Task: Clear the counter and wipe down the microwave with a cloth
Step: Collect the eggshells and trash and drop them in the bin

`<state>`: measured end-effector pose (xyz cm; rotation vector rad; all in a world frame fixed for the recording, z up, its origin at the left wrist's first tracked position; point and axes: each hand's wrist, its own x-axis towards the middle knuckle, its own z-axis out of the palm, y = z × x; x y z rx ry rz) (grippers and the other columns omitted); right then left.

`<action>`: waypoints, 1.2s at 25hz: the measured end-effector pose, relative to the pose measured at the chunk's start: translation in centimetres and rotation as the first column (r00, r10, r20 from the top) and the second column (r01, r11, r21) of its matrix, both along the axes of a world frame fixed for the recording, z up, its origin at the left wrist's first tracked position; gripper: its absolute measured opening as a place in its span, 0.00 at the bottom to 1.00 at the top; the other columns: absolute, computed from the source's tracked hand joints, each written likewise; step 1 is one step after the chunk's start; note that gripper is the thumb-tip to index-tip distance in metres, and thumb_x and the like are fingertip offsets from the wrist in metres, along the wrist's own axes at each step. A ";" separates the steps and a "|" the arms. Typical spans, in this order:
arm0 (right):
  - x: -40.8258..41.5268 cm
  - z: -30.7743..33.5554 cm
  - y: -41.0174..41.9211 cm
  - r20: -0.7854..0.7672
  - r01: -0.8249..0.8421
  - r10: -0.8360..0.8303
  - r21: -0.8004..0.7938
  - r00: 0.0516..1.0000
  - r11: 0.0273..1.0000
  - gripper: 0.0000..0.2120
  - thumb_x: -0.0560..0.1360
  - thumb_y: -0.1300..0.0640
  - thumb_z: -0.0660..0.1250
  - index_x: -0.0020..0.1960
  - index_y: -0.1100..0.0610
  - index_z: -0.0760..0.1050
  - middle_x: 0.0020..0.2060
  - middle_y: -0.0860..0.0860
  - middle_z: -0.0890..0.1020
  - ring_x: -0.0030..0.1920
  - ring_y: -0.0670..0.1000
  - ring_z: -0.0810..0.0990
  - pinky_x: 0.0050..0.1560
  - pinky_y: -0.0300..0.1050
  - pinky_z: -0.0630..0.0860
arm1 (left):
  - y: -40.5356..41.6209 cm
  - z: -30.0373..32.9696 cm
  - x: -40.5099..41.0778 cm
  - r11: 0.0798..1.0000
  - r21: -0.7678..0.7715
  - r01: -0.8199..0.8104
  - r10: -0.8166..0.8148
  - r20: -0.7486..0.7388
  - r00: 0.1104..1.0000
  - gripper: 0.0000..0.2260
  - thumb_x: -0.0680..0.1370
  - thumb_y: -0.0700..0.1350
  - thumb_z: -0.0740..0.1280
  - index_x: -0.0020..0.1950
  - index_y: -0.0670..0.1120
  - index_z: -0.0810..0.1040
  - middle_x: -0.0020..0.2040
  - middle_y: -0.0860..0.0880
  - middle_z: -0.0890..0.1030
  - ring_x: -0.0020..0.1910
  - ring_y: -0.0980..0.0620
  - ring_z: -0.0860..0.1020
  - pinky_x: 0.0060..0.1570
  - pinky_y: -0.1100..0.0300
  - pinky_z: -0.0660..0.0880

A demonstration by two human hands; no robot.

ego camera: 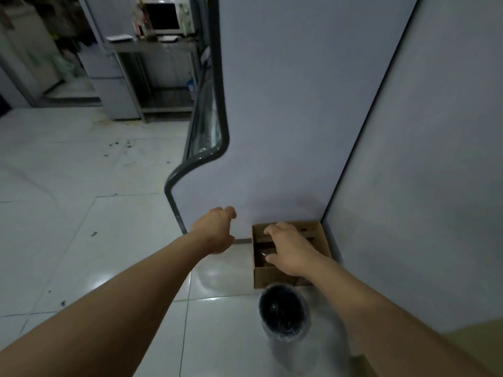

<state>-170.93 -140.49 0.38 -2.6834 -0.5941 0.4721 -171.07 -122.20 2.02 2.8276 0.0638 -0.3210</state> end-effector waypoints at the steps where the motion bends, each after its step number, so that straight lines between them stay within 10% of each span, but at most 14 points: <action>1: 0.0 1.5 0.8 0.004 -0.028 0.028 -0.004 1.000 1.000 0.26 0.75 0.57 0.67 0.70 0.56 0.63 0.65 0.54 0.67 0.66 0.55 0.66 0.64 0.48 0.68 | 1.1 1.6 -0.7 1.000 0.010 -0.027 0.027 0.012 1.000 0.24 0.74 0.44 0.69 0.68 0.47 0.66 0.65 0.45 0.73 0.62 0.45 0.74 0.60 0.53 0.73; 13: -1.7 14.9 17.6 0.186 -0.303 0.308 -0.055 0.933 0.951 0.30 0.76 0.56 0.66 0.74 0.55 0.58 0.70 0.55 0.62 0.70 0.56 0.63 0.68 0.52 0.66 | 17.1 13.0 -8.4 0.957 0.091 -0.276 0.260 0.154 0.953 0.24 0.76 0.47 0.68 0.69 0.47 0.65 0.66 0.45 0.72 0.62 0.45 0.73 0.60 0.51 0.73; 30: 1.8 21.6 45.0 0.286 -0.288 0.295 -0.068 0.912 0.955 0.32 0.75 0.51 0.67 0.74 0.55 0.57 0.70 0.55 0.62 0.71 0.56 0.60 0.69 0.54 0.65 | 45.3 20.1 -5.6 0.956 0.143 -0.258 0.219 0.239 0.946 0.24 0.75 0.47 0.67 0.69 0.47 0.65 0.65 0.45 0.72 0.61 0.45 0.73 0.58 0.51 0.73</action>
